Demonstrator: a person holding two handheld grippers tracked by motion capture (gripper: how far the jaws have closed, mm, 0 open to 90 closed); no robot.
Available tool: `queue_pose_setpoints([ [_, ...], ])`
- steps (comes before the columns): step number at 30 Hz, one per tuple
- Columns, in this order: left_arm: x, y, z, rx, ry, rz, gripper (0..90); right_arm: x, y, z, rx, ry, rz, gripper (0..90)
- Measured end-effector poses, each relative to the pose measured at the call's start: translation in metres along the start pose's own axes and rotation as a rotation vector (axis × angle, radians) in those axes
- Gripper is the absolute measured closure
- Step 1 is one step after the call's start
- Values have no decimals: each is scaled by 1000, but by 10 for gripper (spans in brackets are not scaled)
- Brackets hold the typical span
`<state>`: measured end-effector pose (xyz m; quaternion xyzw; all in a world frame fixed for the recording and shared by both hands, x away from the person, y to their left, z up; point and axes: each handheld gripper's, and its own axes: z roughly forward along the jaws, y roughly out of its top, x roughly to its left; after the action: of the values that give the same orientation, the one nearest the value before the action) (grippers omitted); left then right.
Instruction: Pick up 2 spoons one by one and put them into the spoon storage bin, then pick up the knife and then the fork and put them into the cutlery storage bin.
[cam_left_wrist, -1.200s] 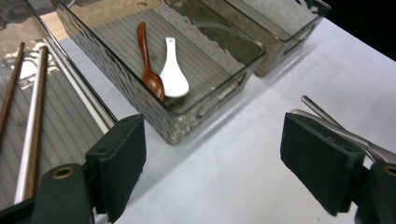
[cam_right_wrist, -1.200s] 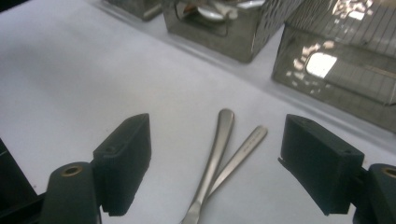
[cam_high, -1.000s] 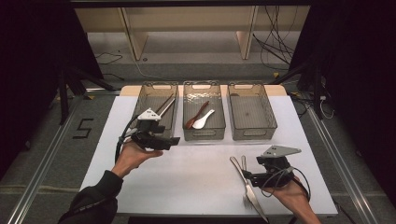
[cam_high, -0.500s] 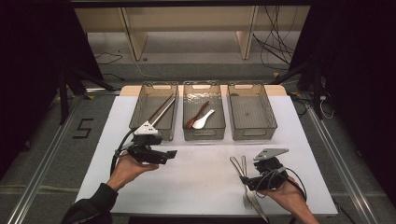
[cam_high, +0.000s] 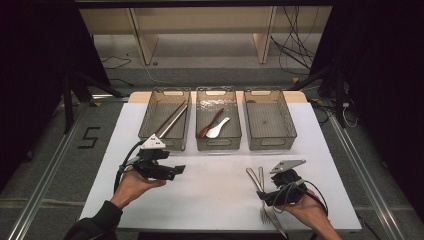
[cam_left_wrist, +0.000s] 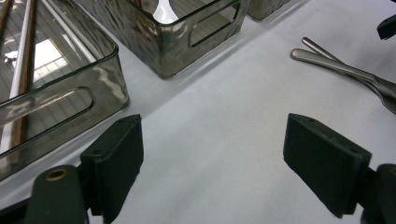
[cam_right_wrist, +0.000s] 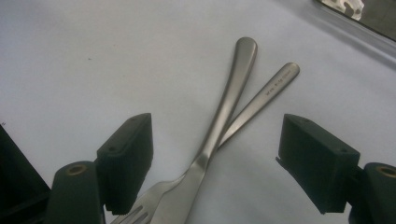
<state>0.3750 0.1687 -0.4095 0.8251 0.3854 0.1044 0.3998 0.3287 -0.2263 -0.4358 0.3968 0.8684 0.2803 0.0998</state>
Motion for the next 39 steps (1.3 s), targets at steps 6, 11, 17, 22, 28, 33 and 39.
queue_pose_setpoints([
  [6, -2, -3, -3, 5, -6, 1, 196, 2, 0, 1, 21, 0, -12, 271],
  [11, -4, -6, -5, 7, -5, 2, 196, 0, 1, 6, 58, -9, -6, 285],
  [17, -7, -9, -8, 2, -4, 6, 195, -6, 2, 13, 114, -8, -12, 324],
  [22, -8, -11, -10, -1, -2, 8, 194, -5, 4, 17, 152, 2, -26, 370],
  [28, -8, -13, -13, -8, 4, 5, 194, -2, 7, 24, 198, 11, -47, 449],
  [33, -9, -15, -13, -2, 6, 10, 195, -2, 7, 30, 253, 20, -56, 515],
  [39, -10, -16, -12, 5, 3, 12, 194, -1, 8, 33, 286, 42, -54, 577],
])
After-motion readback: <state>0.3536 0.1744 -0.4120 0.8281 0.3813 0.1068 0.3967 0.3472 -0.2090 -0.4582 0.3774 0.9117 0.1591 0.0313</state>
